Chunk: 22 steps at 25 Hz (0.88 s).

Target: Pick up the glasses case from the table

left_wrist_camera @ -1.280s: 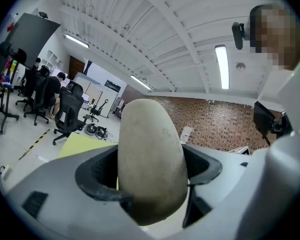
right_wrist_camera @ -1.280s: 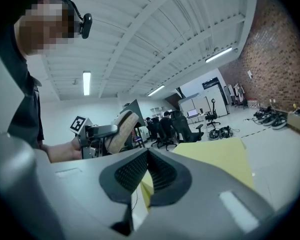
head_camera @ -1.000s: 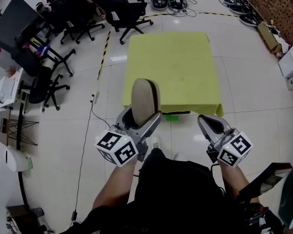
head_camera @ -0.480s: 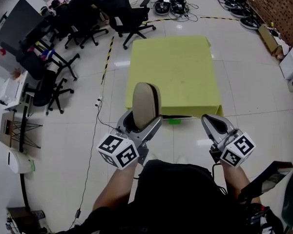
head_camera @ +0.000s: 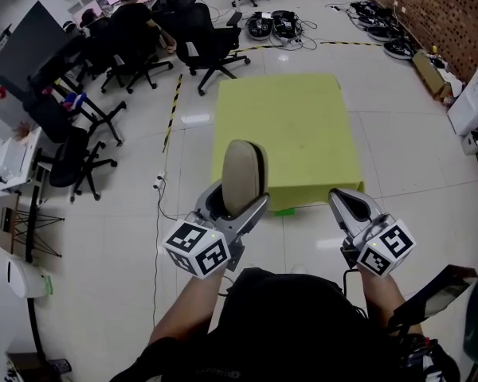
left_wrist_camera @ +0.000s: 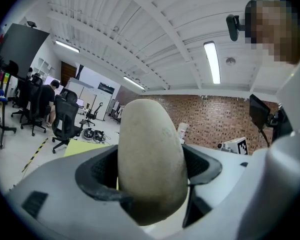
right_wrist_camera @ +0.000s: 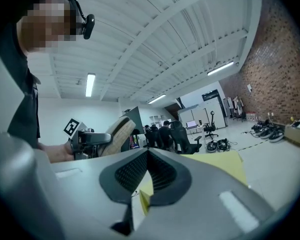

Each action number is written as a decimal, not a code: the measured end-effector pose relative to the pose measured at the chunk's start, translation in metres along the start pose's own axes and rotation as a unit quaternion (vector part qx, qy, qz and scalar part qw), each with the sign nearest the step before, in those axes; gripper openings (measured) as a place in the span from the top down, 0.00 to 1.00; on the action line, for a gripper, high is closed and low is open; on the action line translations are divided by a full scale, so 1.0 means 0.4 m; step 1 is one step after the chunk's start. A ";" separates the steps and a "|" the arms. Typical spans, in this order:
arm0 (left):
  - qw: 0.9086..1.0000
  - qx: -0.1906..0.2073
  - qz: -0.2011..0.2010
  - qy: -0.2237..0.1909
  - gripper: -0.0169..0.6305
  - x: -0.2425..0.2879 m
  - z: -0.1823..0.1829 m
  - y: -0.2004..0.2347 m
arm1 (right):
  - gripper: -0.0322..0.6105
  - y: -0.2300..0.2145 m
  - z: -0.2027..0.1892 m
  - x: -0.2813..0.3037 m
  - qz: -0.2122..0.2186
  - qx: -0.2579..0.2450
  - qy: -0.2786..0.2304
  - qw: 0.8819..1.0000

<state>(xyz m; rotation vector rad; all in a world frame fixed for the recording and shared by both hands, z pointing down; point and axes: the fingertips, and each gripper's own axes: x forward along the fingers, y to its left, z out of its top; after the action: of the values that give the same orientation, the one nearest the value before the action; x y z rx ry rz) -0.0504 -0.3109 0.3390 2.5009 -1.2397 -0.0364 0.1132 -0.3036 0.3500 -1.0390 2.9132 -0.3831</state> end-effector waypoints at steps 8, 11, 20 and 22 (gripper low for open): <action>1.000 0.006 -0.022 -0.003 0.38 -0.022 0.022 0.048 | 0.95 0.042 0.000 0.043 -0.021 -0.008 -0.002 1.000; 1.000 0.008 -0.028 -0.002 0.38 -0.032 0.028 0.065 | 0.95 0.057 0.003 0.061 -0.027 -0.011 -0.002 1.000; 0.999 0.010 -0.041 -0.003 0.38 -0.059 0.033 0.101 | 0.95 0.094 -0.008 0.098 -0.039 -0.016 0.004 0.999; 0.999 0.010 -0.043 -0.002 0.38 -0.061 0.030 0.102 | 0.95 0.096 -0.010 0.099 -0.040 -0.015 0.005 0.999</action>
<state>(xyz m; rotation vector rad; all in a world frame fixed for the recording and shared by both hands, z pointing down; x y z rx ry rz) -0.0988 -0.3182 0.3376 2.5718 -1.1394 -0.0500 0.0582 -0.2986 0.3469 -1.1647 2.9013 -0.3483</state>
